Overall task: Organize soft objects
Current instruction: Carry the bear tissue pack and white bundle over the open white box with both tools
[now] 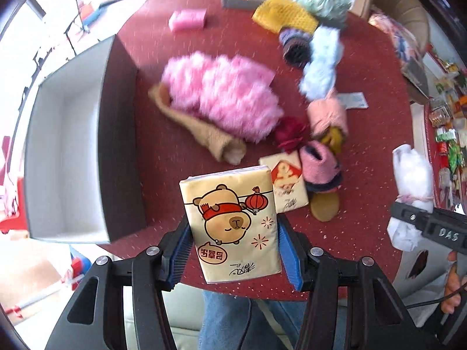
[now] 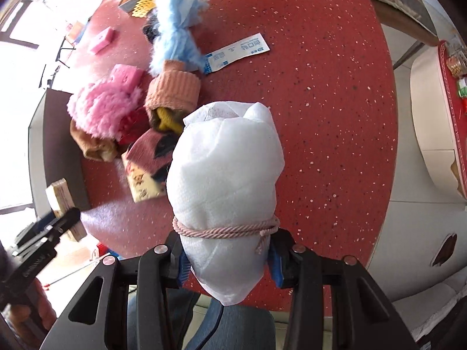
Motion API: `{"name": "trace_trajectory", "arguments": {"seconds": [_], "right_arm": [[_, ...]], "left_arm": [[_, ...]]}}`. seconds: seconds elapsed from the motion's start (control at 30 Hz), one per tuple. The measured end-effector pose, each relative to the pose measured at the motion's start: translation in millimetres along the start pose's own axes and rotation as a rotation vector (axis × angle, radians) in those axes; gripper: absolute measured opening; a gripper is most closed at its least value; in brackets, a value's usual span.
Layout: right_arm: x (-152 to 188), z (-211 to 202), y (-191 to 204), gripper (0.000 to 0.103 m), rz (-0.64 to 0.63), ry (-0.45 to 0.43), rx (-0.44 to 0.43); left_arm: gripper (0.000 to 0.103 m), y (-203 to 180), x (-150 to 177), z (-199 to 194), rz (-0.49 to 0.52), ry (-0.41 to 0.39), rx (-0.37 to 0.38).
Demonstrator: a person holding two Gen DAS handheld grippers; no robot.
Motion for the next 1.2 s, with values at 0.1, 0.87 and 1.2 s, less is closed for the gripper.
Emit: {"name": "trace_trajectory", "arguments": {"seconds": [0.1, 0.87, 1.2], "right_arm": [[-2.5, -10.9, 6.1, 0.046, -0.03, -0.017, 0.004], [-20.6, -62.0, 33.2, 0.047, -0.106, -0.136, 0.021], [-15.9, -61.5, 26.7, 0.048, -0.091, -0.132, 0.03]], "left_arm": [[0.056, 7.7, -10.8, -24.9, 0.024, -0.033, 0.002], [0.056, 31.8, -28.4, -103.1, 0.021, -0.168, 0.005], [0.056, 34.1, -21.8, -99.4, 0.015, -0.152, 0.016]]}}
Point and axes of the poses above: each gripper's, at about its wrist camera, not at the fingertips, and z roughly the way its jaws point, y to its left, x to its underside, the point moved 6 cm from there along z, roughly the way its jaws point, and after that the axes turned 12 degrees about x, right-handed, at the moved point
